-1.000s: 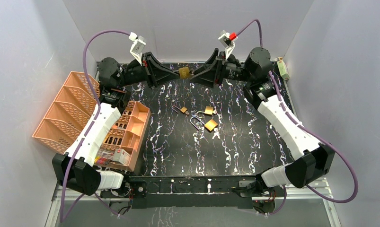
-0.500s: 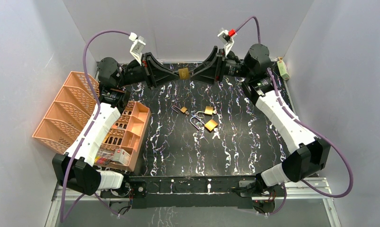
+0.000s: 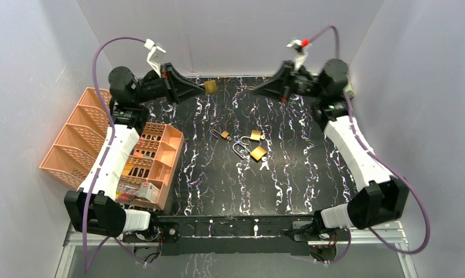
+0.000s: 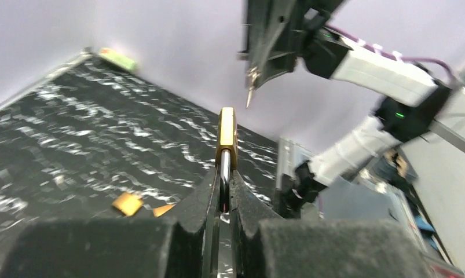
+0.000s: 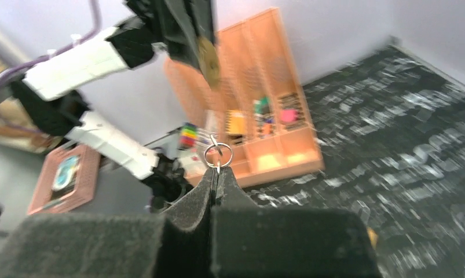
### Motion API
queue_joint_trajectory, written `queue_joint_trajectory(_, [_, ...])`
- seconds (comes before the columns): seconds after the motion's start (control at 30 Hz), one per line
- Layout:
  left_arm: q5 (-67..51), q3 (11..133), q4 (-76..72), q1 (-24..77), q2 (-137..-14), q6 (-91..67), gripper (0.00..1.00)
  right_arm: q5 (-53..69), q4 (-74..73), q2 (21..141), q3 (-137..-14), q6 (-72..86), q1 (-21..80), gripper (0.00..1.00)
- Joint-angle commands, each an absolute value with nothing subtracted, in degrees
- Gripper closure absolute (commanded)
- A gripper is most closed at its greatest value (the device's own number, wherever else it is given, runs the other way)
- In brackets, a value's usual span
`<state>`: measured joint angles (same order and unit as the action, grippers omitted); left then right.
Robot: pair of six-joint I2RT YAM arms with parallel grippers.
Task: Lock with the key
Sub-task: Lock the lock, then place the lock at the center of the board, then place the key at the center of the board.
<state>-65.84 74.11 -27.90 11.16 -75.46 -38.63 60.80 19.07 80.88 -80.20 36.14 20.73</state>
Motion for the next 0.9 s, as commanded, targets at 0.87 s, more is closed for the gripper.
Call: queue_joint_trajectory(0.87, [12.72,131.71,53.53,15.57,-132.58,-2.20,1.00,19.89,-2.86,126.86,-107.99,21.80,30.66,1.00])
